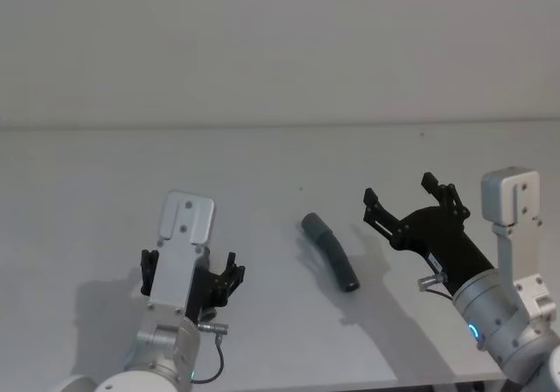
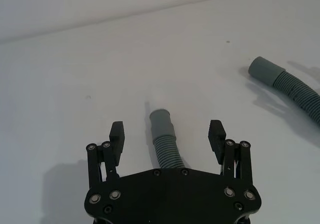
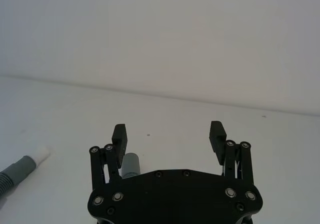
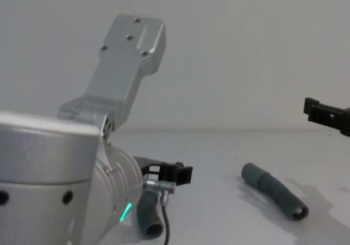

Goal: Use both hands to pick up one end of the pipe from the table, align the ends, and insert them.

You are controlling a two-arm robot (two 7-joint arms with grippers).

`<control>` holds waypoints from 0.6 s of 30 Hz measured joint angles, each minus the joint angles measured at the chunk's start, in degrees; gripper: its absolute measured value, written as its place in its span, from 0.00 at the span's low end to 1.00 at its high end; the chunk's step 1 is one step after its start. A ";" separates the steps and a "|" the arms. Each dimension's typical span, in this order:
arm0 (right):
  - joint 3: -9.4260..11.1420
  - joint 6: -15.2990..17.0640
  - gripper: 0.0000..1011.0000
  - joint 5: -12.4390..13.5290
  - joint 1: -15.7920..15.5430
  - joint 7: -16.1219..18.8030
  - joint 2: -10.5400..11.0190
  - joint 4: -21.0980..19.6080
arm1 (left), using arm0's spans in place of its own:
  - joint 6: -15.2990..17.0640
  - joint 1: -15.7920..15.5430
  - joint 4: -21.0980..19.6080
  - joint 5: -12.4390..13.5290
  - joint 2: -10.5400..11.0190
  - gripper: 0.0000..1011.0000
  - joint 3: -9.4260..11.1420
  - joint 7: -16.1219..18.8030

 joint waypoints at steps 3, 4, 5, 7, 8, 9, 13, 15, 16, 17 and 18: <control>0.00 0.00 0.99 0.00 0.00 0.00 0.00 0.00 | -0.95 0.18 0.84 -0.58 -0.41 0.99 -0.69 -0.31; 0.00 0.00 0.99 0.00 0.00 0.00 0.00 0.00 | -1.15 0.21 1.00 -0.71 -0.49 0.99 -0.84 -0.40; 0.00 0.00 0.99 0.00 0.00 0.00 0.00 0.00 | -1.29 0.23 1.22 -0.81 -0.59 0.99 -1.02 -0.47; 0.00 0.00 0.99 0.00 0.00 0.00 0.00 0.00 | -1.52 0.22 1.62 -1.11 -0.77 0.99 -1.43 -0.69; 0.00 0.00 0.99 0.00 0.00 0.00 0.00 0.00 | -1.55 0.20 1.72 -1.19 -0.82 0.99 -1.55 -0.80; 0.00 0.00 0.99 0.00 0.00 0.00 0.00 0.00 | -1.56 0.10 1.91 -1.33 -0.93 0.99 -1.83 -0.94; 0.00 0.00 0.99 0.01 0.00 0.00 0.00 0.00 | -1.29 -0.30 2.30 -1.67 -1.20 0.99 -2.51 -1.35; 0.00 0.00 0.99 0.01 0.00 0.00 0.00 0.00 | -0.70 -0.67 2.47 -1.87 -1.36 0.99 -2.94 -1.59; 0.00 0.00 0.99 0.00 0.00 0.00 0.00 0.00 | -0.46 -0.79 2.52 -1.94 -1.40 0.99 -3.06 -1.68; 0.00 0.00 0.99 0.00 0.00 0.00 0.00 0.00 | -0.12 -0.93 2.55 -2.03 -1.45 0.99 -3.19 -1.78; 0.00 0.00 0.99 0.00 0.00 0.00 0.00 0.00 | 0.45 -1.22 2.62 -2.17 -1.56 0.99 -3.44 -1.97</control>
